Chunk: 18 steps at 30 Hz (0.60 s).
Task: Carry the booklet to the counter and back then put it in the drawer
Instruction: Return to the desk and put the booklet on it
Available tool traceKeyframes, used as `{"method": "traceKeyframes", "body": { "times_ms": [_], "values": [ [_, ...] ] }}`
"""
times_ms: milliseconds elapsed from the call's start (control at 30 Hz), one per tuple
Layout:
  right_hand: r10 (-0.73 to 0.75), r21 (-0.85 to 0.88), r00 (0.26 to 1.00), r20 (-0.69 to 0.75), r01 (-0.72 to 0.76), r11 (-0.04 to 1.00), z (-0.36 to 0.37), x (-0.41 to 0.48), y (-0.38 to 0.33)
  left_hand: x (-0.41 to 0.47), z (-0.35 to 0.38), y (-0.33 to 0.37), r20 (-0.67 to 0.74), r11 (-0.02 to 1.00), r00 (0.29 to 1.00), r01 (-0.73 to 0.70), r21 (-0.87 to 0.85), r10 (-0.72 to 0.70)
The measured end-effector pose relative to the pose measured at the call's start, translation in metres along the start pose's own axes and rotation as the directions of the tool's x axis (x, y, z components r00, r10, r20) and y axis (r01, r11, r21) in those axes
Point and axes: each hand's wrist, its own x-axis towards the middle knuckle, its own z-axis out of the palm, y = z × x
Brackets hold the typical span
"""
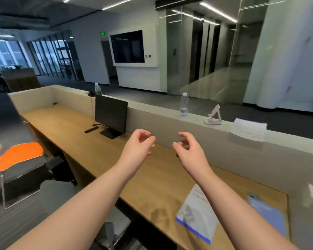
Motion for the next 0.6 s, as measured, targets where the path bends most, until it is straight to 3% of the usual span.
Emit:
{"method": "traceKeyframes", "body": {
  "times_ms": [333,600],
  "values": [
    [0.154,-0.076,0.906,-0.395,-0.199,0.977,-0.016,-0.034,0.021,0.037,0.042,-0.029,0.408,0.990,0.911,-0.003,-0.139,0.060],
    [0.263,-0.062,0.815,-0.516,-0.342,0.938,0.002,-0.066,0.059,0.039,0.068,-0.082,0.553,0.989,0.833,0.079,-0.129,0.006]
  ]
}}
